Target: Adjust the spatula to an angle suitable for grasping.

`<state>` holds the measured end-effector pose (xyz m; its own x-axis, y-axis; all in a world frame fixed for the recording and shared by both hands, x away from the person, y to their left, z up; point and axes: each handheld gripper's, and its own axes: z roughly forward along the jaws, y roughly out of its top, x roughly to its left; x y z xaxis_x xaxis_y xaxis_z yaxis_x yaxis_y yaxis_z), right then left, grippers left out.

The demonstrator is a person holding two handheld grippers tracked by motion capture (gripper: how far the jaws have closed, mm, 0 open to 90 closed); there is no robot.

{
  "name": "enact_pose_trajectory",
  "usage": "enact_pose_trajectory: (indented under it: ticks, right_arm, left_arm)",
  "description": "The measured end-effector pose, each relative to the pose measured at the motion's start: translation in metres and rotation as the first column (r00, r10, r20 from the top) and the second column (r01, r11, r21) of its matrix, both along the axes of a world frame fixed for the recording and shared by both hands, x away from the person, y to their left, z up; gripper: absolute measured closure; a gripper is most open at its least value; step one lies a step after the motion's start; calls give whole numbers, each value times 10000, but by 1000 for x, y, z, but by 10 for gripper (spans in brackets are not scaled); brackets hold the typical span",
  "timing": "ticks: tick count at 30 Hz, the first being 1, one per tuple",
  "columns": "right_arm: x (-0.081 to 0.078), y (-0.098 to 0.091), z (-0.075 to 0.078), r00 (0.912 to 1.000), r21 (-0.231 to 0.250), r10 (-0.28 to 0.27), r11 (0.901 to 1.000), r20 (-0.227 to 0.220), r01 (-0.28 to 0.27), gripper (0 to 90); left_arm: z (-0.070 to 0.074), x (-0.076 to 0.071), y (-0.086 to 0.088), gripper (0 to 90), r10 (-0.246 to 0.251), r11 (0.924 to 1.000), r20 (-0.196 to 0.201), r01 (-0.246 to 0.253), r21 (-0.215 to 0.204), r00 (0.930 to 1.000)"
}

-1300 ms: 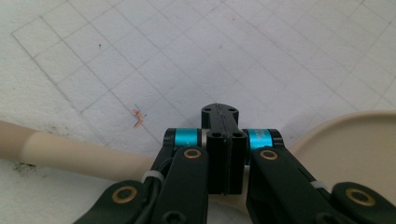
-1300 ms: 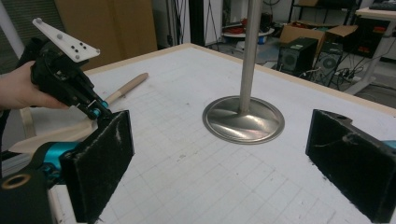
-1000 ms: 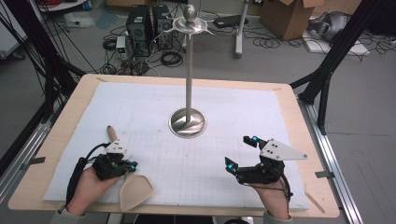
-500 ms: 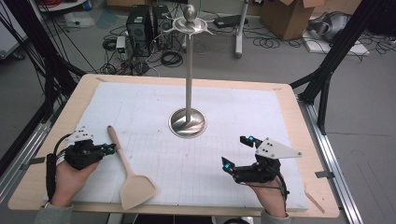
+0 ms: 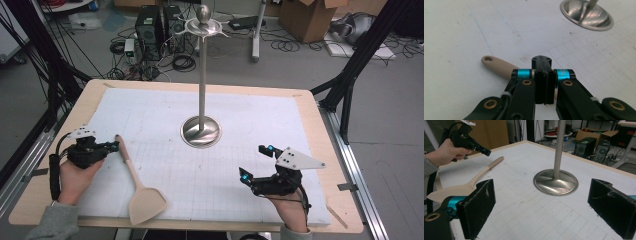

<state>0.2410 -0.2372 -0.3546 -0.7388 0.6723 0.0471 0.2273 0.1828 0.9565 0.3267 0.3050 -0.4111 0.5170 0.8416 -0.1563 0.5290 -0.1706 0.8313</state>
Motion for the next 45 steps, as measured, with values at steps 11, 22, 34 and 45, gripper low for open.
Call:
enact_pose_trajectory:
  ticks: [11,22,34,45]
  right_arm:
    - [0,-1,0,10000,48,17,10000,35,-17,69]
    - [-1,-5,1,10000,190,23,9998,64,-25,69]
    - [0,-3,0,10000,133,23,9999,21,-23,69]
    - [2,-3,0,10000,118,30,9999,-4,-30,69]
  left_arm:
    - [-14,19,11,897,667,9974,-701,-645,327,9953]
    - [-25,28,8,897,851,9942,-1205,-763,756,9891]
    - [-30,32,-2,897,644,9956,-1265,-550,761,9899]
    - [-32,38,-27,897,72,9966,-1489,51,824,9888]
